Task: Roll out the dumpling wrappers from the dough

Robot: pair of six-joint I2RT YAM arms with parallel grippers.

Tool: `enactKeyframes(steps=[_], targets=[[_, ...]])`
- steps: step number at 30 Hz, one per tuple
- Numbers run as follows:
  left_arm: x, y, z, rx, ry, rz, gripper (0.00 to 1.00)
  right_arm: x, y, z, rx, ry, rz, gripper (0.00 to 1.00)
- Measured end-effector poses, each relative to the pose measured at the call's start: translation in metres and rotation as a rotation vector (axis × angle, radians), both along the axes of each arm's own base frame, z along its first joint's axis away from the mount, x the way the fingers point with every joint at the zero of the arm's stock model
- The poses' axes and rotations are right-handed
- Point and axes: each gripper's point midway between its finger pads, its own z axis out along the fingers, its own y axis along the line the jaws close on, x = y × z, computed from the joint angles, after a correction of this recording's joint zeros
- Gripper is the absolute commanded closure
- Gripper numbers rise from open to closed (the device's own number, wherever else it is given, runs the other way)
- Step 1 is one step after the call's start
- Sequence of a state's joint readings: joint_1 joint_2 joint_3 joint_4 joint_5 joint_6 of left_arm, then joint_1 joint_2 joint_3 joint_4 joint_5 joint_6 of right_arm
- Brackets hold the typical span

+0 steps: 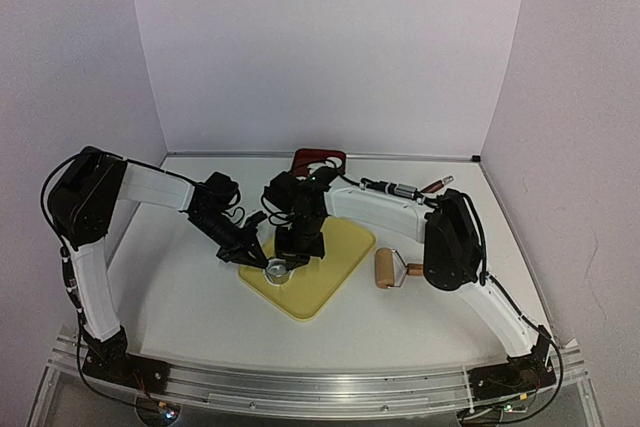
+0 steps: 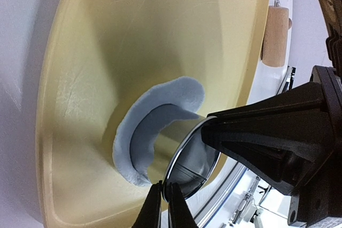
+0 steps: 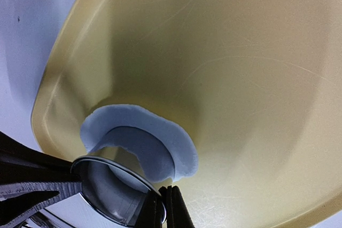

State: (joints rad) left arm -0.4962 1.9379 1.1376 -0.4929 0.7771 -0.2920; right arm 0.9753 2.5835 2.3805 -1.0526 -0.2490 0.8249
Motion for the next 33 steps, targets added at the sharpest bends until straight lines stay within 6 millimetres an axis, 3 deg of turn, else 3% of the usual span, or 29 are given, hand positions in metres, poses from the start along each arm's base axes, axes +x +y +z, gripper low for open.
enactKeyframes(steps=[33], targets=[[0.003, -0.001, -0.01, 0.006, 0.149, 0.0, 1.0, 0.001, -0.004, -0.013, 0.013, 0.11, -0.016, 1.0]])
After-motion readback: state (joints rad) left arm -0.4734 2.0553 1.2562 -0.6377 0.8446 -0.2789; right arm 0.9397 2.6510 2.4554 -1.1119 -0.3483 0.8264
